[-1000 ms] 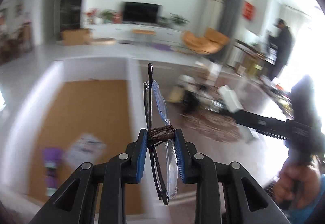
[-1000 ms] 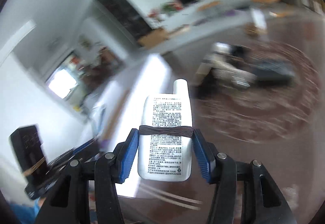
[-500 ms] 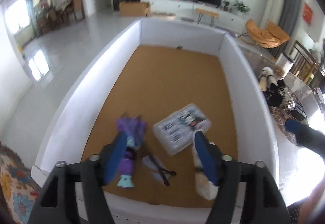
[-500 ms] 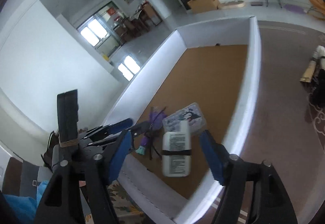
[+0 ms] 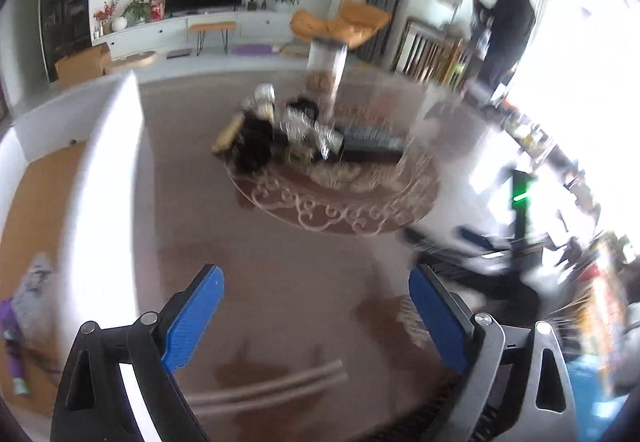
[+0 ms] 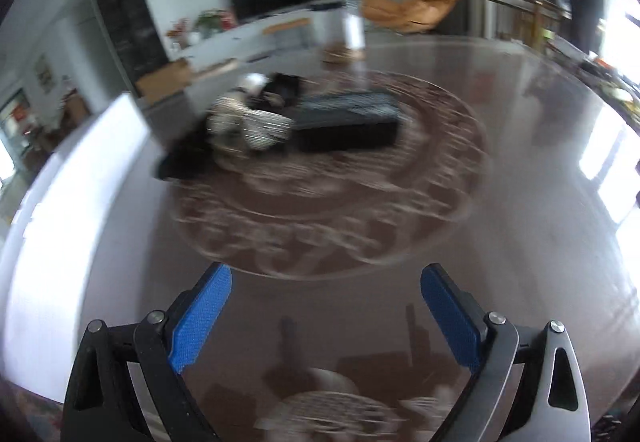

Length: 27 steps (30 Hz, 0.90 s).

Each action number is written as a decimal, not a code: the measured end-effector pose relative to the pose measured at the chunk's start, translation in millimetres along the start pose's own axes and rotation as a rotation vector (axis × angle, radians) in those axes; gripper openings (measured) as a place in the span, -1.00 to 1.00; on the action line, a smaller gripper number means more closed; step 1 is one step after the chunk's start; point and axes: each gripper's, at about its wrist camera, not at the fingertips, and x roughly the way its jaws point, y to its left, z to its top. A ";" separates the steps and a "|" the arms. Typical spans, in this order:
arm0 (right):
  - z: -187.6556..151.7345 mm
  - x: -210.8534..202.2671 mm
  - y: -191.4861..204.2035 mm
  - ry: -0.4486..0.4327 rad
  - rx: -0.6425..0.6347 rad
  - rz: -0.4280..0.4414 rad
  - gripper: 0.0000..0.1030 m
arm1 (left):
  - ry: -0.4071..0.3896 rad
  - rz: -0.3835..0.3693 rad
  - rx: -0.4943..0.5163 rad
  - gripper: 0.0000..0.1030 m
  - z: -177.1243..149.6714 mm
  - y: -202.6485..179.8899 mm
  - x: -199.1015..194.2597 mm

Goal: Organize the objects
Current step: 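Move both open grippers back over the table, then grasp the black knitted plush toy with the left gripper and lift it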

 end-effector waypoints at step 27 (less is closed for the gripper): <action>-3.2 15.0 -14.6 0.043 0.021 -0.049 0.87 | 0.040 0.222 -0.085 1.00 57.5 37.9 109.4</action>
